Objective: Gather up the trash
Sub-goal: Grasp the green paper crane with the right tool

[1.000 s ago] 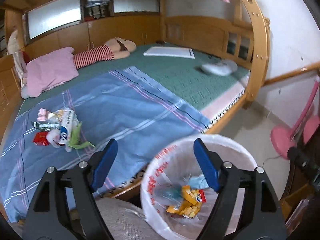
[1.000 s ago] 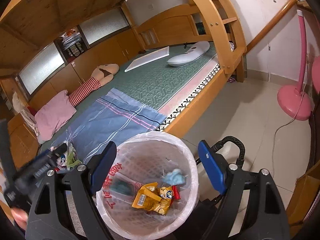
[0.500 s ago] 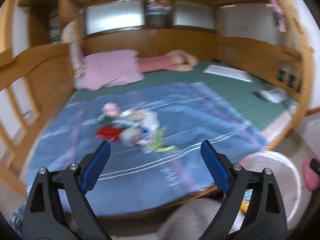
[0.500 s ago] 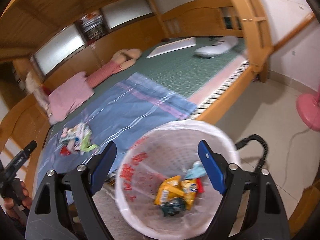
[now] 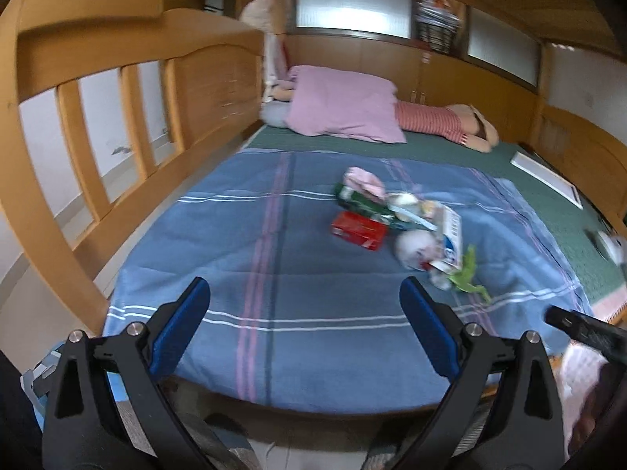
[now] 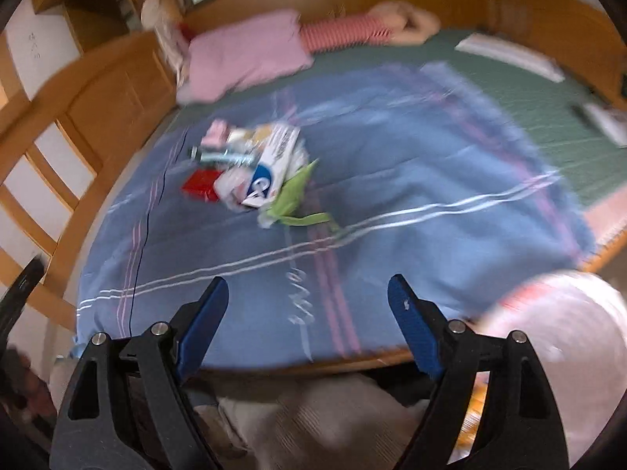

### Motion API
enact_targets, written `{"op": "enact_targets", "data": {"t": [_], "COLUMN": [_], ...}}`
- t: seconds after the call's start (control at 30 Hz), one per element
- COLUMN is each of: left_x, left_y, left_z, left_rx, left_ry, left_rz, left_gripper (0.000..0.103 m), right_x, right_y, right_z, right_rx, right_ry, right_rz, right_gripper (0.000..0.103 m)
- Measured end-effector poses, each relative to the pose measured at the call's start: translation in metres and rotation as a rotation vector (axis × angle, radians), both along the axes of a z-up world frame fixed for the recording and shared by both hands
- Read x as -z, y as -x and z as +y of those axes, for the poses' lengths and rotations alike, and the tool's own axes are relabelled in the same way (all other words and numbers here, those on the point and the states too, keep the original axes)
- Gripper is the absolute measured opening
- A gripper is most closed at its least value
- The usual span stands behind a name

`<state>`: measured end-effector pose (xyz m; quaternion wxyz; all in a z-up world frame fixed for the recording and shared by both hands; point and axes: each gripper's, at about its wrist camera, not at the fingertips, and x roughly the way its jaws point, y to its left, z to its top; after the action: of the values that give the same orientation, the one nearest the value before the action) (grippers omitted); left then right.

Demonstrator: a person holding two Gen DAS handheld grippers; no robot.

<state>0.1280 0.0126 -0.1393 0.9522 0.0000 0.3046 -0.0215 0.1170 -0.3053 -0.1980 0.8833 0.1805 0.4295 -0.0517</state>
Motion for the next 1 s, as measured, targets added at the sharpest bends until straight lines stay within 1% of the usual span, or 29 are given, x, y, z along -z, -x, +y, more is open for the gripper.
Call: {"op": "enact_targets", "data": {"t": [0.03, 0.07, 0.1, 0.2, 0.27, 0.3, 0.33, 0.37, 0.4, 0.43, 0.5, 0.6, 0.83, 0.87, 0.9, 0.93, 1.0], "left_x": [0.002, 0.004, 0.008, 0.017, 0.022, 0.025, 0.027, 0.03, 0.032, 0.033, 0.036, 0.04, 0.04, 0.04, 0.04, 0.04, 0.04], "left_y": [0.0, -0.002, -0.005, -0.013, -0.019, -0.022, -0.024, -0.027, -0.03, -0.032, -0.037, -0.04, -0.039, -0.039, -0.039, -0.039, -0.039], "left_z": [0.005, 0.011, 0.021, 0.038, 0.041, 0.044, 0.045, 0.048, 0.05, 0.05, 0.054, 0.055, 0.052, 0.052, 0.052, 0.051, 0.048], "left_rx": [-0.007, -0.016, -0.033, -0.061, -0.074, -0.081, -0.085, -0.091, -0.097, -0.102, -0.108, -0.107, -0.104, -0.105, -0.106, -0.107, -0.107], "left_ry": [0.002, 0.004, 0.006, 0.01, 0.006, 0.003, 0.002, 0.006, 0.011, 0.014, 0.023, 0.025, 0.019, 0.02, 0.02, 0.019, 0.012], "left_rz": [0.0, 0.002, 0.008, 0.034, 0.046, 0.053, 0.059, 0.068, 0.074, 0.079, 0.088, 0.094, 0.092, 0.094, 0.096, 0.098, 0.097], "left_gripper": [0.097, 0.097, 0.097, 0.097, 0.097, 0.097, 0.097, 0.097, 0.097, 0.097, 0.097, 0.097, 0.097, 0.097, 0.097, 0.097, 0.097], "right_x": [0.005, 0.012, 0.017, 0.033, 0.045, 0.05, 0.057, 0.062, 0.067, 0.071, 0.074, 0.074, 0.083, 0.086, 0.088, 0.088, 0.087], "right_y": [-0.014, -0.033, -0.049, -0.09, -0.115, -0.125, -0.134, -0.139, -0.145, -0.149, -0.155, -0.164, -0.177, -0.178, -0.178, -0.177, -0.172], "right_z": [0.001, -0.002, -0.006, -0.015, -0.015, -0.014, -0.013, -0.013, -0.012, -0.012, -0.011, -0.007, -0.006, -0.005, -0.003, -0.002, -0.001], "right_rx": [-0.009, -0.014, 0.002, 0.05, 0.055, 0.054, 0.053, 0.05, 0.046, 0.042, 0.036, 0.03, 0.027, 0.022, 0.012, 0.002, -0.008], "right_ry": [-0.03, -0.083, -0.12, -0.149, -0.13, -0.123, -0.119, -0.118, -0.123, -0.131, -0.162, -0.146, -0.202, -0.214, -0.218, -0.218, -0.225], "right_rz": [0.017, 0.034, 0.046, 0.078, 0.116, 0.137, 0.166, 0.184, 0.206, 0.221, 0.22, 0.223, 0.256, 0.268, 0.276, 0.281, 0.283], "right_gripper": [0.082, 0.082, 0.082, 0.081, 0.075, 0.069, 0.059, 0.052, 0.043, 0.041, 0.041, 0.041, 0.041, 0.04, 0.031, 0.027, 0.026]}}
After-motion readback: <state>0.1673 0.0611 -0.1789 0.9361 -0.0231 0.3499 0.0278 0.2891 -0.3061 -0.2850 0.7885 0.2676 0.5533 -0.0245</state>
